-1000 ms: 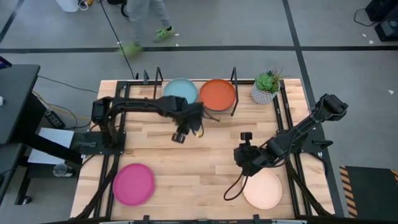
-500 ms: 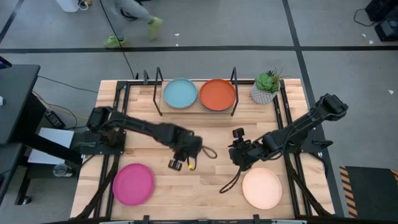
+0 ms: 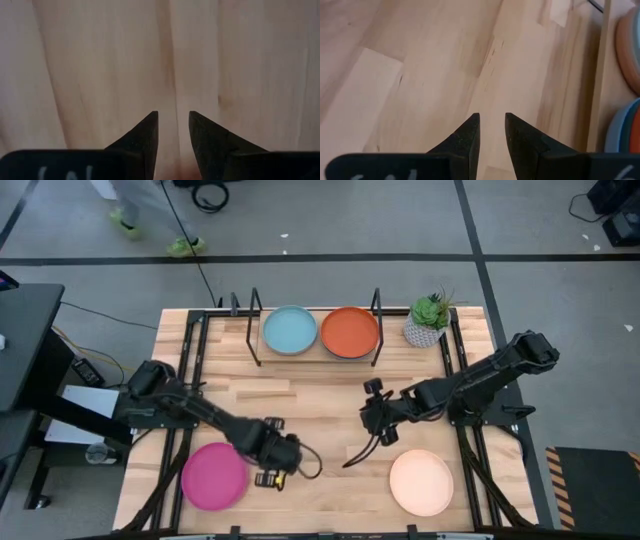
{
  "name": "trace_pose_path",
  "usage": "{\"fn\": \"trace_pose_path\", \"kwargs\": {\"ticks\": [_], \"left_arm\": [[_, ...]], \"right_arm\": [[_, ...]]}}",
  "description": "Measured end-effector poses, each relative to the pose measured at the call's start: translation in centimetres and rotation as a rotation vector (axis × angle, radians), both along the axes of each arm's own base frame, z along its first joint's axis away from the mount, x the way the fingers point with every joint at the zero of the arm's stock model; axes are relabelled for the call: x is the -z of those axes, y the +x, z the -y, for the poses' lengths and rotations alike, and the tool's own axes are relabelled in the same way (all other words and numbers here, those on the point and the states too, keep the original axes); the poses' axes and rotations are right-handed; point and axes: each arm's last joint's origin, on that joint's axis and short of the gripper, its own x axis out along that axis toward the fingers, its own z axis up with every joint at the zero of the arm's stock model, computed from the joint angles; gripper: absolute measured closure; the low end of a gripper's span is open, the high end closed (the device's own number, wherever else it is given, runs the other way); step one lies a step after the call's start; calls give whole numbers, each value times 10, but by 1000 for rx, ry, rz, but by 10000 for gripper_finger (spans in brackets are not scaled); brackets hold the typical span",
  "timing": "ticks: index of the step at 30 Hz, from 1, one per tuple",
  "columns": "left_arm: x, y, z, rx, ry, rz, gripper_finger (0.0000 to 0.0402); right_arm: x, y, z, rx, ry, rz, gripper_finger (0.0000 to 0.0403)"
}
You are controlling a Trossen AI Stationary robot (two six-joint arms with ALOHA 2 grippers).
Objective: Place and stack plates onto a shelf
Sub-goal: Stack the pink plate on top of the orange plate on the shelf
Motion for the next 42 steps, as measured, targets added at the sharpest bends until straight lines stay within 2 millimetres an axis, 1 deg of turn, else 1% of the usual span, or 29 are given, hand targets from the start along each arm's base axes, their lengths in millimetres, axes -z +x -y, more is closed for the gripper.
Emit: {"fn": "trace_pose_path", "kwargs": {"ticks": [5,9,12,16,20,24,30,33,37,42], "left_arm": [[1,-26,21,-79,76,-81,296],[1,-46,34,-67,160,-120,316],[3,-61,39,-48,226,-172,329],[18,-76,39,2,279,-226,337],[34,-85,32,32,328,-283,334],[45,-86,19,18,348,-331,314],[56,-82,0,-41,263,-426,261],[61,-79,-5,-14,217,-437,243],[69,-78,-10,49,184,-444,243],[82,-82,-19,82,86,-497,265]], "right_arm": [[0,3,7,-22,17,-3,305],[-1,6,13,-36,25,4,305],[-2,9,18,-53,44,17,305],[-3,11,22,-62,82,27,305],[-3,13,25,-60,99,30,305],[-4,13,27,-55,102,35,305],[-4,14,26,-65,128,39,305],[-4,14,26,-69,144,40,305],[-4,14,25,-72,152,39,305],[-4,14,25,-66,156,40,305]]}}
